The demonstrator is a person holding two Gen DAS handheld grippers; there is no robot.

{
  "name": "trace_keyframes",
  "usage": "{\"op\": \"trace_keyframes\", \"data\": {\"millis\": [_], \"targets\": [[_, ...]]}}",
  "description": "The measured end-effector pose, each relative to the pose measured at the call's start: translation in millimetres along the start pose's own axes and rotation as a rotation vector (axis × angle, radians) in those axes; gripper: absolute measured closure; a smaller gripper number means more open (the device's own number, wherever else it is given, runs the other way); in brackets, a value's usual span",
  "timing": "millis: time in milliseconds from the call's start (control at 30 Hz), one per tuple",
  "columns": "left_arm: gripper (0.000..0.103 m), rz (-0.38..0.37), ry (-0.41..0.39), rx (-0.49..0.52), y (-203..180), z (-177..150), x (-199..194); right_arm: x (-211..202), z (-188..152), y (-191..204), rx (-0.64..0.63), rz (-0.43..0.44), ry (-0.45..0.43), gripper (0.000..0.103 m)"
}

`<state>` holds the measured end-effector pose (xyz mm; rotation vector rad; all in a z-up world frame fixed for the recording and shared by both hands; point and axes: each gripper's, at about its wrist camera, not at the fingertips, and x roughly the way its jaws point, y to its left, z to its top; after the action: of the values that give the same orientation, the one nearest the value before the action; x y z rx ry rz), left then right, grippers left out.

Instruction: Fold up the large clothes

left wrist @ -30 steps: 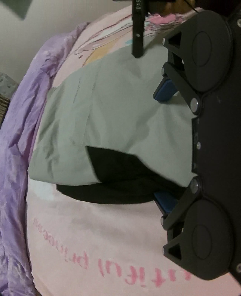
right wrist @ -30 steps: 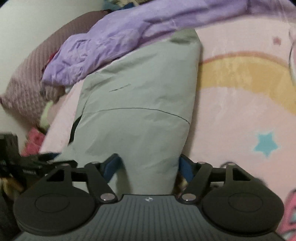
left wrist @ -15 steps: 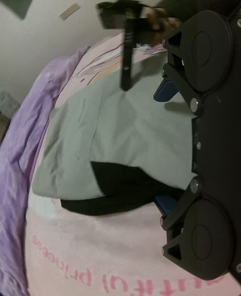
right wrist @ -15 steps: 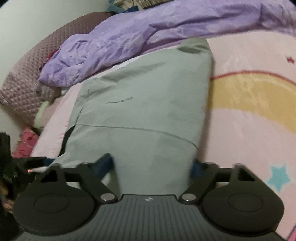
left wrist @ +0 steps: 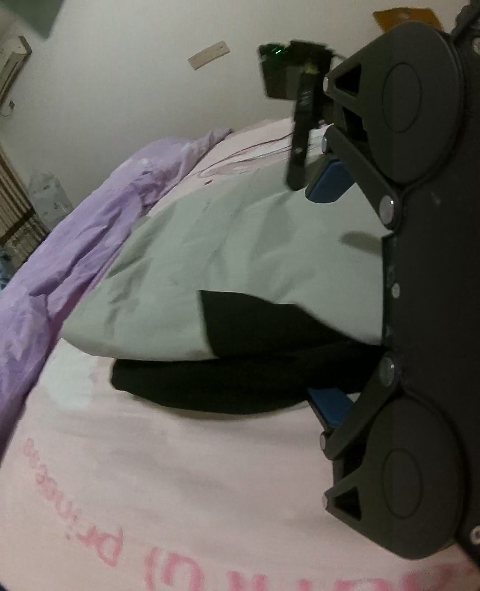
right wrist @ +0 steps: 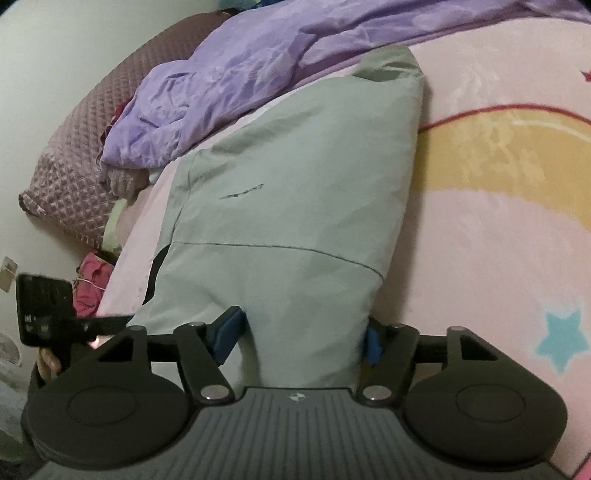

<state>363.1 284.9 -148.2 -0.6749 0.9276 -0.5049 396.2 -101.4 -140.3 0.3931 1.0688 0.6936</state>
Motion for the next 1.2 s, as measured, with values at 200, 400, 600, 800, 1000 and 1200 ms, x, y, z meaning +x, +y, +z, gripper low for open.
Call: {"op": "trace_keyframes", "data": {"millis": [200,400,600,800,1000,1200], "targets": [[0.0,0.124,-0.045,0.068,-25,-1,19,7,2,2,0.08,-0.015,-0.071,0.015],[0.028,0.279,-0.101,0.21,-46,-20,25,7,-10,15,0.022,-0.104,-0.117,0.038],[0.075,0.227,-0.217,0.107,-29,-28,4,-9,-12,45,-0.067,-0.158,-0.197,0.068],[0.093,0.126,-0.319,0.161,-63,-23,-9,-47,-5,72,-0.198,-0.15,-0.283,0.072],[0.095,0.005,-0.331,0.187,-108,-20,20,-114,12,51,-0.193,-0.179,-0.358,0.073],[0.095,-0.105,-0.313,0.239,-174,-13,65,-183,9,19,-0.18,-0.262,-0.423,0.073]]}}
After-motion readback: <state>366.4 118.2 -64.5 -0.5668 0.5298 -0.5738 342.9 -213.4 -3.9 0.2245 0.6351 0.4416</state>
